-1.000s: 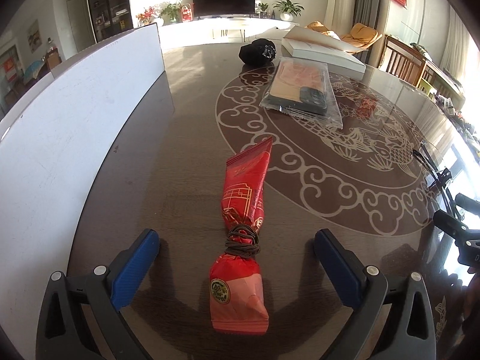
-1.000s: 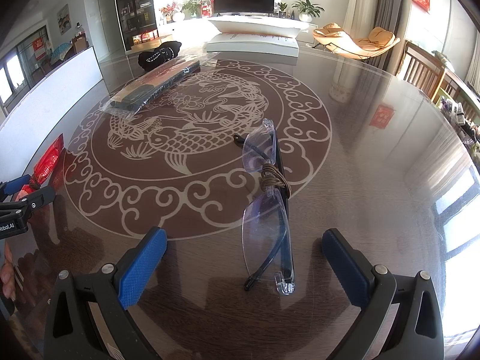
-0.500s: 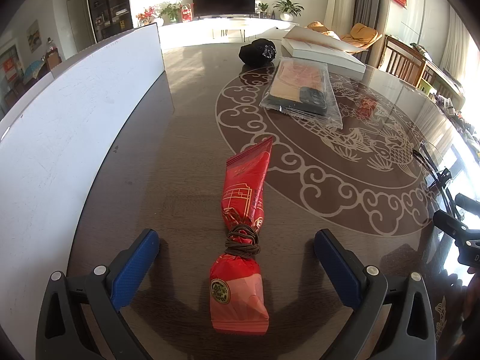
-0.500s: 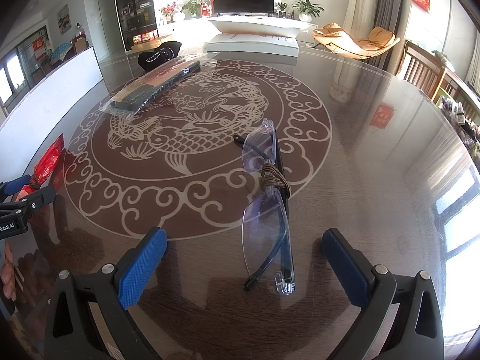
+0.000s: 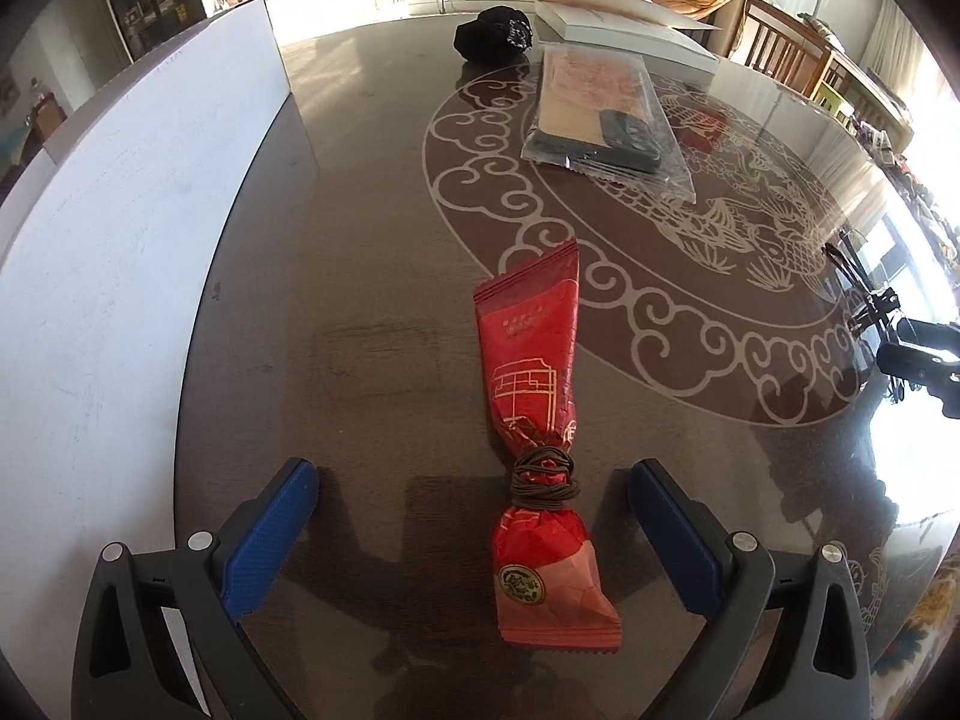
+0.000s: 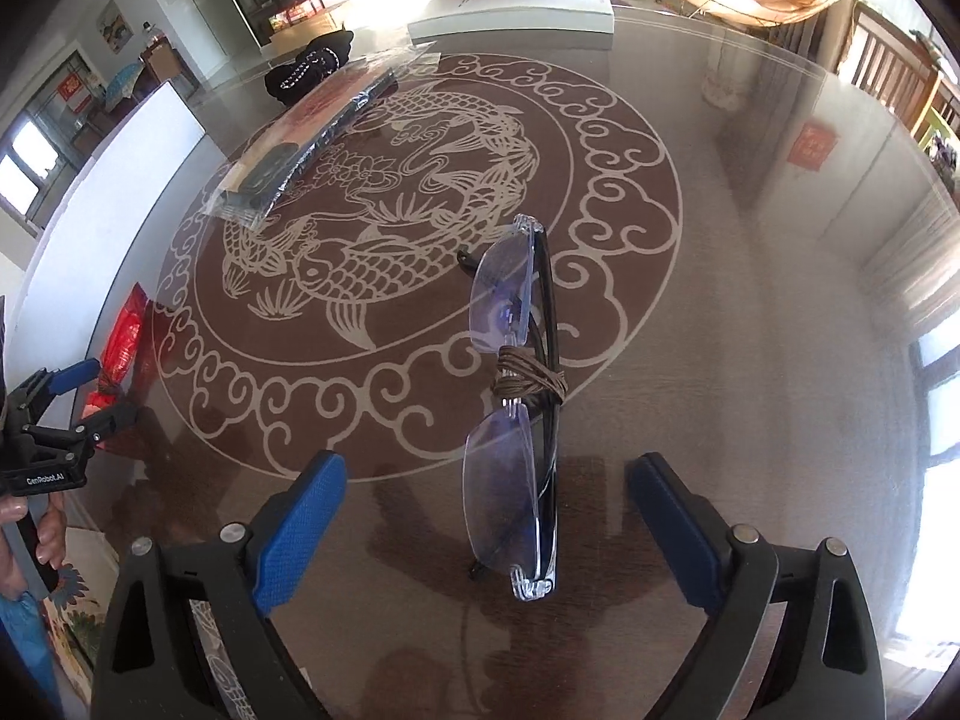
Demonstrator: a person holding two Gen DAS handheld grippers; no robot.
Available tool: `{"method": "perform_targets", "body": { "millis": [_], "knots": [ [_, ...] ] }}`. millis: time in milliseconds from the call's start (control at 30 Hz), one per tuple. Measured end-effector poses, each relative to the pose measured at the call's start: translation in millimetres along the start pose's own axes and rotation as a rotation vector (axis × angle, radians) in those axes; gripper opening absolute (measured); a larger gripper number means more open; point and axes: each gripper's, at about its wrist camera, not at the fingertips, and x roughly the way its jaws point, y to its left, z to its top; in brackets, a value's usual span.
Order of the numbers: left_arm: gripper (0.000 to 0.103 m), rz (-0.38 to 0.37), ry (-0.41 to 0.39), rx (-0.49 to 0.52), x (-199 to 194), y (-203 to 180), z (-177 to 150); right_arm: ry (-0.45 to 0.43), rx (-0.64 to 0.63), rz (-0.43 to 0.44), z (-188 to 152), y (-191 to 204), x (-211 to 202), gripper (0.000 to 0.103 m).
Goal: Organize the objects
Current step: 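Close the left tool on the red tube while the right tool grasps the eyeglasses, then carry the tube and eyeglasses into the cardboard box and open both tools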
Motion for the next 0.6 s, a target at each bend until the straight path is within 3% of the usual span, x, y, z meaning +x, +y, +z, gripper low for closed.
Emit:
{"method": "perform_targets", "body": {
  "millis": [33,67,100,133,167,300,400,533,600],
  "knots": [
    [0.099,0.003,-0.011,0.002,0.2,-1.5,1.1,0.000,-0.021,-0.019,2.7,4.3,1.7,0.083],
    [0.091,-0.001,-0.039,0.010,-2.0,-3.9,2.7,-0.006,-0.035,-0.046,4.4,7.4,2.4,0.072],
    [0.063,-0.006,-0.072,0.019,-6.2,-6.2,3.1,-0.022,-0.042,-0.072,5.3,8.2,1.0,0.063],
    [0.022,-0.012,-0.094,0.028,-9.8,-7.7,3.8,-0.037,-0.028,-0.071,6.3,7.3,-1.7,0.035],
    [0.022,-0.024,-0.092,0.027,-10.5,-8.0,4.1,-0.036,-0.010,-0.066,7.0,4.9,-3.0,0.025],
    [0.022,-0.093,-0.154,-0.037,-26.1,3.2,-6.1,-0.070,0.018,-0.015,3.4,4.9,-19.0,0.025],
    [0.021,-0.172,-0.231,-0.092,-59.1,11.0,-16.6,-0.123,0.047,0.085,6.8,15.4,-45.9,0.025],
    [0.021,-0.261,-0.339,-0.166,-115.5,35.2,-23.4,-0.182,0.041,0.232,32.6,58.2,-80.1,0.025],
    [0.021,-0.269,-0.382,-0.195,-143.3,57.0,-28.1,-0.210,0.018,0.321,48.7,93.0,-96.9,0.025]
  ]
}}
